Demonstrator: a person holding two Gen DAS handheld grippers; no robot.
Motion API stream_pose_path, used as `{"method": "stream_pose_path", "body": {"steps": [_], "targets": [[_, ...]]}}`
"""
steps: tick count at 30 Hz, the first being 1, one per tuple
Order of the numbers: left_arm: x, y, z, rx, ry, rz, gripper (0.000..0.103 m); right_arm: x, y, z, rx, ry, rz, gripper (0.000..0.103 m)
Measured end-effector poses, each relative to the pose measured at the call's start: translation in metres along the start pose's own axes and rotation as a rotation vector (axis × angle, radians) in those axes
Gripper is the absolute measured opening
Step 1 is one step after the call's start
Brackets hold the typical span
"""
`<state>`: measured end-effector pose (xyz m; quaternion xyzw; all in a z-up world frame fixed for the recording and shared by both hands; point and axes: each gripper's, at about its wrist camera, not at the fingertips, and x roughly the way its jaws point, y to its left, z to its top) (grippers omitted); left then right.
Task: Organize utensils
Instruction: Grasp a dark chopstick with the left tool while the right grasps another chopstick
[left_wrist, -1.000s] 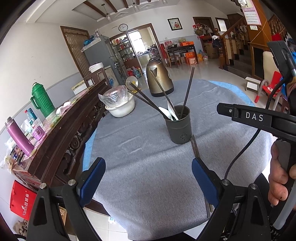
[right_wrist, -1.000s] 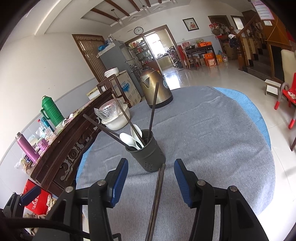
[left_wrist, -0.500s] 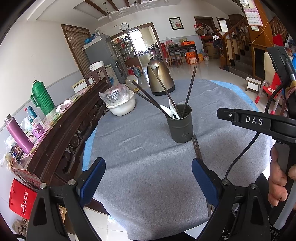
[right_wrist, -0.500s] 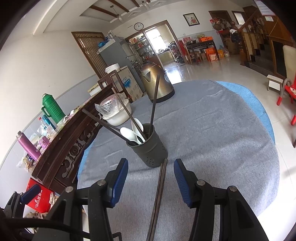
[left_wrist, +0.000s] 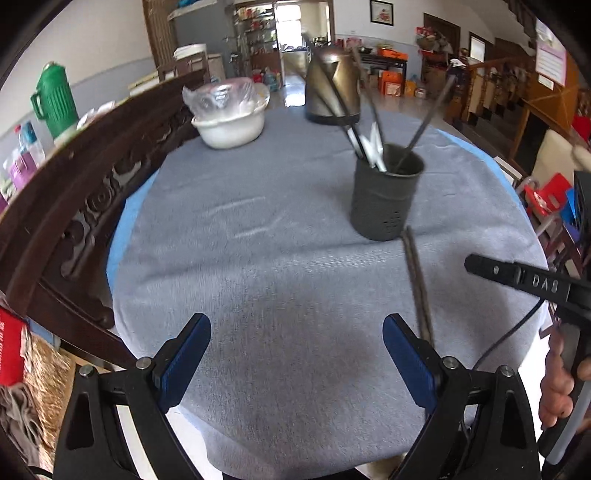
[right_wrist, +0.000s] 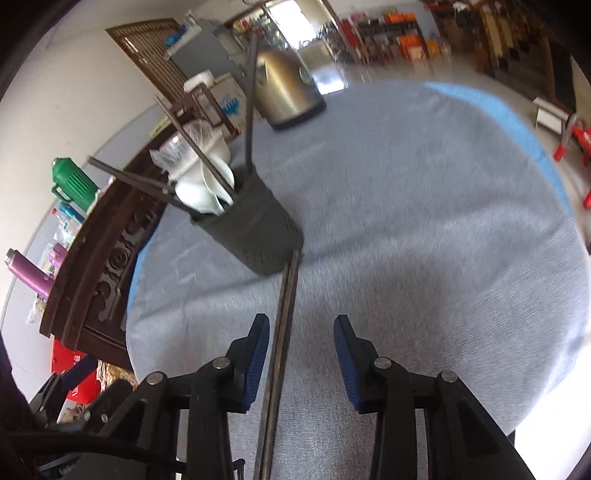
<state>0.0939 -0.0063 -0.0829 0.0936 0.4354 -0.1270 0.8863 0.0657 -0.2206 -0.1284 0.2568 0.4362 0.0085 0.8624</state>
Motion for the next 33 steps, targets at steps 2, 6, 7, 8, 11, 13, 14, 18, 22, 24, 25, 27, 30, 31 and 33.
{"method": "stream_pose_path", "body": {"steps": [2, 6, 7, 8, 11, 13, 14, 18, 22, 24, 25, 27, 30, 31, 33], "targets": [[0.009, 0.002, 0.0, -0.012, 0.002, -0.015, 0.094, 0.012, 0.0, -0.002, -0.01, 0.016, 0.005, 0.038], [0.023, 0.0, 0.001, -0.007, 0.013, -0.027, 0.094, 0.037, 0.002, -0.007, -0.044, 0.063, 0.016, 0.035], [0.028, -0.001, 0.002, -0.008, 0.021, -0.024, 0.094, 0.043, 0.002, -0.009, -0.052, 0.067, 0.013, 0.034], [0.032, 0.0, 0.003, -0.009, 0.029, -0.022, 0.094, 0.046, 0.002, -0.009, -0.053, 0.066, 0.013, 0.033], [0.046, 0.003, 0.006, -0.019, 0.043, -0.022, 0.094, 0.053, 0.001, -0.007, -0.055, 0.06, 0.024, 0.032], [0.052, 0.006, 0.011, -0.029, 0.044, -0.017, 0.094, 0.057, 0.002, -0.003, -0.058, 0.058, 0.028, 0.03], [0.055, 0.008, 0.013, -0.034, 0.045, -0.012, 0.094, 0.059, 0.003, -0.001, -0.056, 0.057, 0.032, 0.03], [0.06, 0.013, 0.019, -0.062, 0.043, -0.011, 0.094, 0.066, 0.007, 0.009, -0.044, 0.058, 0.049, 0.03], [0.063, 0.015, 0.024, -0.07, 0.046, -0.015, 0.094, 0.076, 0.015, 0.019, -0.065, 0.069, -0.017, 0.025], [0.065, 0.015, 0.025, -0.074, 0.048, -0.015, 0.094, 0.078, 0.019, 0.023, -0.081, 0.071, -0.056, 0.023], [0.065, 0.015, 0.026, -0.074, 0.05, -0.016, 0.094, 0.078, 0.019, 0.024, -0.088, 0.074, -0.07, 0.023], [0.067, 0.013, 0.026, -0.068, 0.056, -0.024, 0.094, 0.078, 0.02, 0.026, -0.102, 0.086, -0.085, 0.023], [0.069, 0.007, 0.027, -0.051, 0.063, -0.032, 0.094, 0.075, 0.018, 0.029, -0.105, 0.101, -0.123, 0.023], [0.07, 0.004, 0.026, -0.046, 0.064, -0.036, 0.094, 0.074, 0.017, 0.031, -0.093, 0.111, -0.126, 0.023], [0.074, 0.0, 0.027, -0.032, 0.069, -0.039, 0.094, 0.077, 0.013, 0.037, -0.064, 0.134, -0.097, 0.023]]}}
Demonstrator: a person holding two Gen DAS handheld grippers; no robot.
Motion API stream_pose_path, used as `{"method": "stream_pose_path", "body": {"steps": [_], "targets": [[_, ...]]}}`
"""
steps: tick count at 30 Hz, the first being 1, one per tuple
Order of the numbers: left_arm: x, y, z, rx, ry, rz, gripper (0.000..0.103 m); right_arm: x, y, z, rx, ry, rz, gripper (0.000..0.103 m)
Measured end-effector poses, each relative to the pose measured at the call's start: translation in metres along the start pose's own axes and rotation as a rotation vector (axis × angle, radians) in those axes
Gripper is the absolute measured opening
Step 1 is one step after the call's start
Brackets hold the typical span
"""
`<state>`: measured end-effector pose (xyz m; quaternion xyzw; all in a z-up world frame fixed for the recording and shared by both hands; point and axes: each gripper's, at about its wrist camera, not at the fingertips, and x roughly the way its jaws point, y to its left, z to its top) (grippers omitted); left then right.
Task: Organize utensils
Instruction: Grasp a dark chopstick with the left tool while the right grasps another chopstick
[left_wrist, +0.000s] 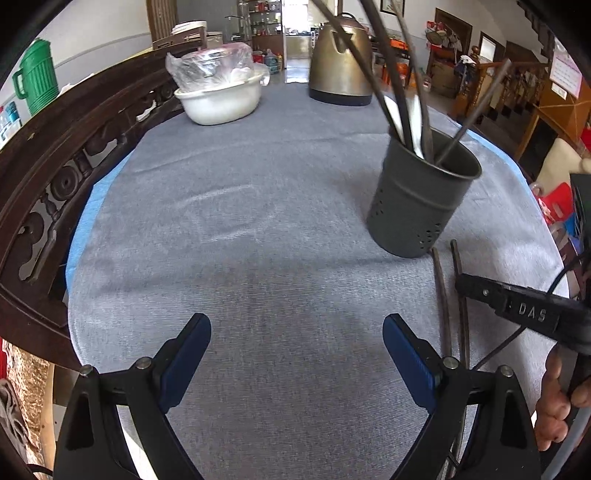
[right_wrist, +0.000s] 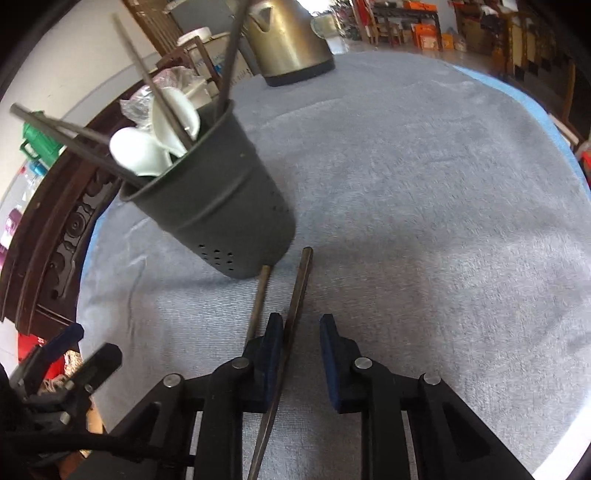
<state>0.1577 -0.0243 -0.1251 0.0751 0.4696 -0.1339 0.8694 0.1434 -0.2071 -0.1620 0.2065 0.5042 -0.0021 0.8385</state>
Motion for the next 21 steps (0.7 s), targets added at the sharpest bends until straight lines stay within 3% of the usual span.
{"method": "stream_pose_path", "body": {"steps": [5, 6, 7, 10, 17, 21], "targets": [[0.003, -0.003, 0.001, 0.009, 0.006, 0.005, 0.094, 0.008, -0.001, 0.009, 0.014, 0.012, 0.008, 0.022], [0.003, -0.002, 0.002, 0.007, 0.006, 0.005, 0.094, 0.009, 0.002, 0.01, -0.007, 0.01, -0.016, 0.013], [0.003, -0.002, 0.002, 0.005, 0.005, 0.004, 0.094, 0.01, 0.004, 0.01, -0.019, 0.009, -0.023, 0.011], [0.003, 0.0, 0.006, 0.001, 0.012, -0.015, 0.094, 0.007, -0.002, 0.011, -0.033, 0.013, -0.024, 0.01], [0.008, -0.029, 0.021, 0.048, 0.038, -0.101, 0.094, -0.014, -0.039, 0.016, -0.023, 0.005, -0.125, 0.01], [0.02, -0.052, 0.028, 0.069, 0.068, -0.146, 0.083, -0.018, -0.056, 0.018, -0.005, 0.011, -0.083, 0.01]]}}
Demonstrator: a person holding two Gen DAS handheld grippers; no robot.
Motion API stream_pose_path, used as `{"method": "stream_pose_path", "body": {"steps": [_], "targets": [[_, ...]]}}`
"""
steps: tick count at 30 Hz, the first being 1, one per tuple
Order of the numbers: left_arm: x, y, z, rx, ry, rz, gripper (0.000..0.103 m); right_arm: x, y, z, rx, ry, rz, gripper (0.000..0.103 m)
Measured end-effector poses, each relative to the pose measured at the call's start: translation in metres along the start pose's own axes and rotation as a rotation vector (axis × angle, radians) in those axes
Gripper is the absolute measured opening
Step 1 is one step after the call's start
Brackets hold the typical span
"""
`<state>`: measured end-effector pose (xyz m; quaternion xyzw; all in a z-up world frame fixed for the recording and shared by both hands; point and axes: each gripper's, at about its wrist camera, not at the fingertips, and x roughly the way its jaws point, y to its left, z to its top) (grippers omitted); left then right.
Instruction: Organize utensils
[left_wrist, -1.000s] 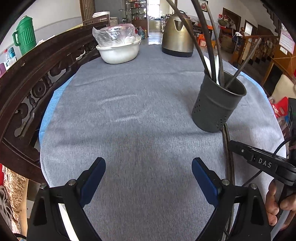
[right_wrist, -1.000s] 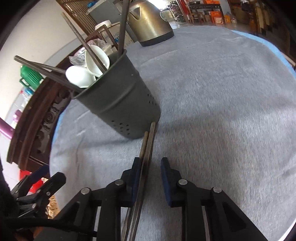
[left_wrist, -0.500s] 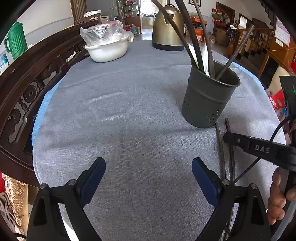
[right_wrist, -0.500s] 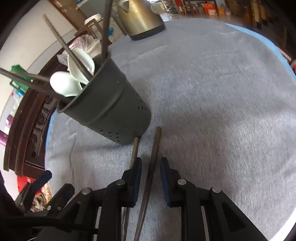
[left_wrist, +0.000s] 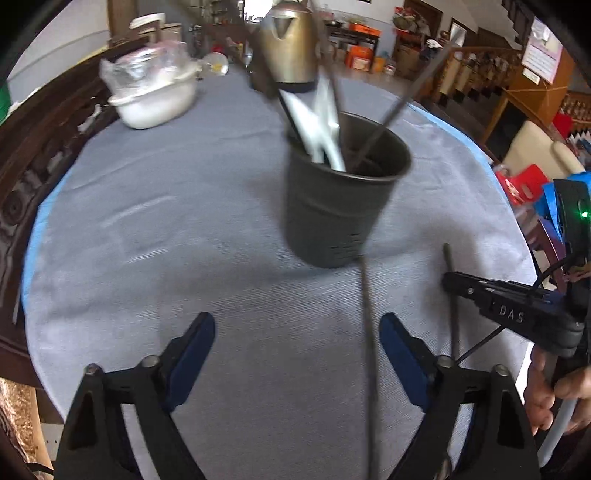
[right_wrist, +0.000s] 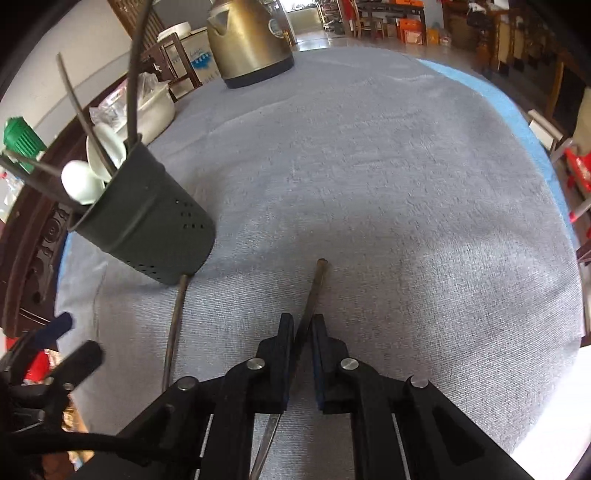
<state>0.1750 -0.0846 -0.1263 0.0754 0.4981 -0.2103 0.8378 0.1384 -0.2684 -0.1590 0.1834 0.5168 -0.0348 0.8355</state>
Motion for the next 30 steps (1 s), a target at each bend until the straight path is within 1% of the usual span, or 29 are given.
{"method": "stream_pose_path", "body": {"steps": [1, 4, 6, 10, 14, 16, 17, 19, 20, 21, 22, 25, 30], "targets": [[0.004, -0.004, 0.002, 0.005, 0.009, -0.001, 0.077, 0.0, -0.001, 0.0, -0.006, -0.004, 0.004, 0.01], [0.019, -0.013, 0.006, -0.008, 0.048, -0.014, 0.065, 0.001, -0.002, -0.001, -0.029, -0.018, 0.009, 0.01], [0.026, -0.016, 0.007, -0.025, 0.065, -0.035, 0.065, 0.0, -0.005, -0.001, -0.027, -0.019, 0.031, 0.01], [0.032, -0.028, 0.01, -0.033, 0.08, -0.046, 0.065, -0.003, -0.012, -0.004, -0.011, -0.016, 0.073, 0.01], [0.039, -0.037, 0.013, -0.015, 0.081, -0.029, 0.064, -0.004, -0.01, -0.007, -0.024, -0.029, 0.077, 0.011], [0.047, -0.038, 0.013, -0.015, 0.11, -0.015, 0.051, -0.004, -0.012, -0.007, -0.023, -0.031, 0.083, 0.011], [0.048, -0.04, 0.014, -0.012, 0.099, -0.008, 0.05, -0.005, -0.012, -0.008, -0.023, -0.032, 0.085, 0.011], [0.049, -0.041, 0.014, -0.003, 0.094, 0.008, 0.042, -0.004, -0.013, -0.008, -0.022, -0.034, 0.092, 0.011], [0.05, -0.041, 0.015, -0.005, 0.096, 0.011, 0.041, -0.004, -0.013, -0.009, -0.021, -0.035, 0.093, 0.011], [0.05, -0.041, 0.015, -0.008, 0.095, 0.011, 0.037, -0.004, -0.013, -0.009, -0.022, -0.037, 0.092, 0.011], [0.05, -0.042, 0.015, -0.006, 0.09, 0.01, 0.028, -0.005, -0.012, -0.01, -0.024, -0.038, 0.091, 0.011], [0.05, -0.043, 0.013, 0.007, 0.075, 0.028, 0.013, -0.007, -0.012, -0.011, -0.027, -0.043, 0.09, 0.011], [0.047, -0.042, 0.004, 0.008, 0.056, 0.022, 0.012, -0.006, -0.01, -0.012, -0.034, -0.049, 0.079, 0.011]]}}
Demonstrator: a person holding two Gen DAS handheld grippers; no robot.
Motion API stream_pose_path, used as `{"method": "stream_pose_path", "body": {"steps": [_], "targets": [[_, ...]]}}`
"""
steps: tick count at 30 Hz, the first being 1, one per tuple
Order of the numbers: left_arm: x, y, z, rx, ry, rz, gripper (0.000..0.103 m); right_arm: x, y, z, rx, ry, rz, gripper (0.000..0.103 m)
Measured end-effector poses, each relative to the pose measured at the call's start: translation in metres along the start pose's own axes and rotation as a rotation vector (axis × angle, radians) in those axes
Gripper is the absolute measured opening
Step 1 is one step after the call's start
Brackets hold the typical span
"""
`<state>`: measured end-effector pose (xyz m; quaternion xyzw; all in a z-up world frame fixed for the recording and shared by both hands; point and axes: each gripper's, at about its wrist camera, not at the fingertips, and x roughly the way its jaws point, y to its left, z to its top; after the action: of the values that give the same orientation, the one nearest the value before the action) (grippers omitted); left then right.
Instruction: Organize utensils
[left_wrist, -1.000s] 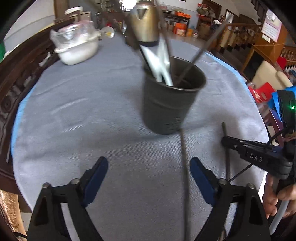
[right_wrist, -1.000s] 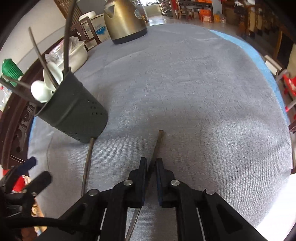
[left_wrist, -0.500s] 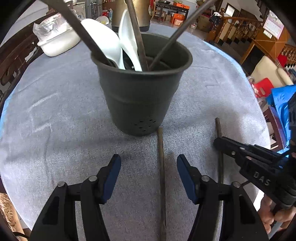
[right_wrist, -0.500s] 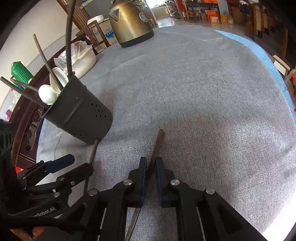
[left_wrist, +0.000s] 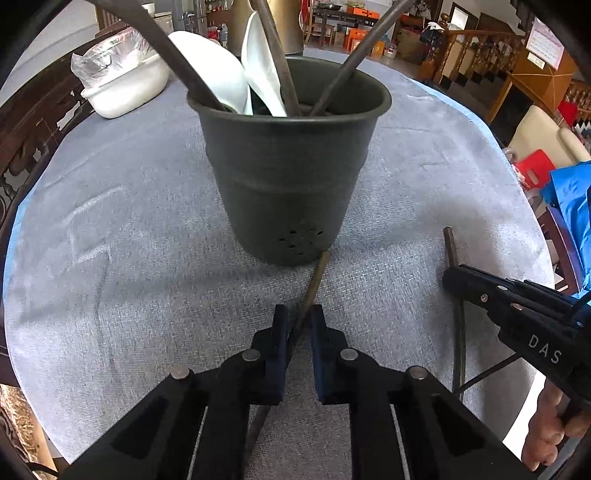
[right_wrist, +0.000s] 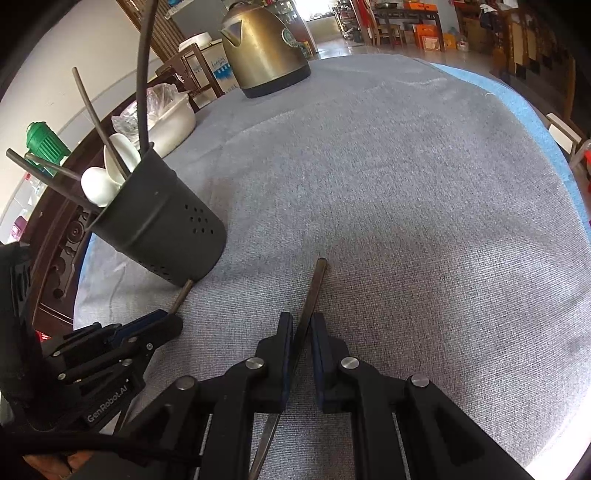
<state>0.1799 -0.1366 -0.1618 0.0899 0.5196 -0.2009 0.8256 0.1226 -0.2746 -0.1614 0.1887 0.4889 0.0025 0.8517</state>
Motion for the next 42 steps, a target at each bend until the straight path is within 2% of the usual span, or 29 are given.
{"method": "stream_pose_path", "body": {"steps": [7, 13, 23, 42], "targets": [[-0.009, 0.007, -0.018, 0.023, -0.018, 0.006, 0.008, 0.0, 0.006, 0.0, -0.013, 0.005, -0.036, 0.011], [-0.012, 0.001, -0.032, 0.052, -0.037, 0.022, 0.007, 0.001, 0.007, 0.002, -0.017, 0.01, -0.056, 0.011], [-0.024, 0.012, -0.051, 0.062, -0.063, 0.034, 0.006, 0.001, 0.011, 0.003, -0.022, 0.01, -0.083, 0.011], [-0.042, 0.003, -0.048, 0.063, -0.068, 0.053, 0.006, 0.0, 0.009, 0.001, -0.022, 0.002, -0.075, 0.011]]}}
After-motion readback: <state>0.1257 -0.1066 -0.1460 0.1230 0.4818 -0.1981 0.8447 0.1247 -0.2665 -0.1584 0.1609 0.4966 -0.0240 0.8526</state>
